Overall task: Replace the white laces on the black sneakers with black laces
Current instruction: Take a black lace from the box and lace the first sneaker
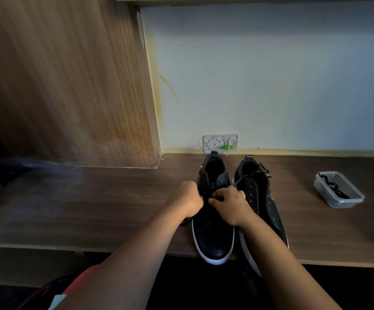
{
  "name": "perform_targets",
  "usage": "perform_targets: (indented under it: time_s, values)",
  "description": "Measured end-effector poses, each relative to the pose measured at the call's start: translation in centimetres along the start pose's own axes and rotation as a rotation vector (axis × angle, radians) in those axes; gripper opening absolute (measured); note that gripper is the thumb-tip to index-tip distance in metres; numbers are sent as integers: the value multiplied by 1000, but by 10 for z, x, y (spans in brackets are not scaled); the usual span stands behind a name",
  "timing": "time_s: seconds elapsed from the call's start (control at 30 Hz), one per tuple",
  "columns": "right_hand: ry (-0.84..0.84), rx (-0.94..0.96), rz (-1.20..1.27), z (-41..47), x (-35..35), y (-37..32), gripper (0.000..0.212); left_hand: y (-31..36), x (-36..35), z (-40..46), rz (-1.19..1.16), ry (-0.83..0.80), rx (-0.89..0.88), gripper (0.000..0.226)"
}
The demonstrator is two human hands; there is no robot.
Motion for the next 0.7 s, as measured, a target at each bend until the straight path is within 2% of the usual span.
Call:
perform_targets:
  time_s: [0.57, 0.7]
  values:
    - [-18, 18, -28, 4, -1, 3, 31, 5, -5, -2, 170, -10, -91, 8]
    - [12, 41, -9, 10, -5, 9, 34, 5, -7, -1, 128, 25, -152, 11]
Point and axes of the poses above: each hand's wrist, its own z-axis towards the middle knuckle, its own x-axis out of the back of the hand, y = z × x, the point moved 2 cm from there along z, towards the middle knuckle, and after that the axes turned 2 degrees about z, right-handed, at the moved point
